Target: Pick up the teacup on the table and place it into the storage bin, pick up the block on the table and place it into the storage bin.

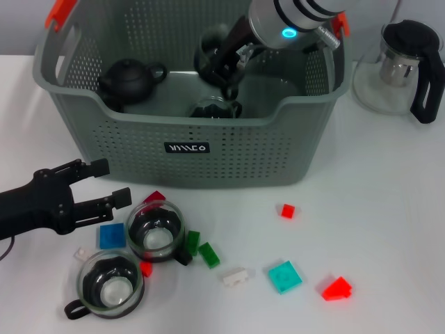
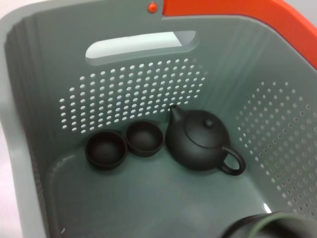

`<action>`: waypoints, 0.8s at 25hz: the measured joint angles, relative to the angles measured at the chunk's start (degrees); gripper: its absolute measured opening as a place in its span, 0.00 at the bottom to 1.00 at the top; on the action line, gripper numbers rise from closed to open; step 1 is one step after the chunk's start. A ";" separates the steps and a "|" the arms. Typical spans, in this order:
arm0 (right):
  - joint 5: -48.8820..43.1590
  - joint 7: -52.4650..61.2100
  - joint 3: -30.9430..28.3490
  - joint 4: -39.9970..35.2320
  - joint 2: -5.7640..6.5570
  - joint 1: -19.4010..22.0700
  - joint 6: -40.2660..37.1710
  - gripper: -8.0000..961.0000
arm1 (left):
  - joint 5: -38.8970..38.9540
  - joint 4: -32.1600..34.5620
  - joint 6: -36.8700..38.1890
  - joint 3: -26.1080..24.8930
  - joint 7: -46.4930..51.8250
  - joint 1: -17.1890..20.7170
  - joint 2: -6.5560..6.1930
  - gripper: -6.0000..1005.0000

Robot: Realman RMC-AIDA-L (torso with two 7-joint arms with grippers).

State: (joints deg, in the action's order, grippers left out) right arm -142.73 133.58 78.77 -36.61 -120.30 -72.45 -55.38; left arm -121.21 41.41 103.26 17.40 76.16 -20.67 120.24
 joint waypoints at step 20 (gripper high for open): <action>30.27 -9.82 -8.30 -30.62 0.14 22.61 -1.99 0.75 | 0.01 -0.02 0.01 -0.38 -0.10 0.00 0.00 0.86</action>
State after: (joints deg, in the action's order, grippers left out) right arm -112.46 123.76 70.46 -67.23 -120.17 -49.84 -57.37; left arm -121.19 41.40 103.27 17.02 76.06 -20.68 120.24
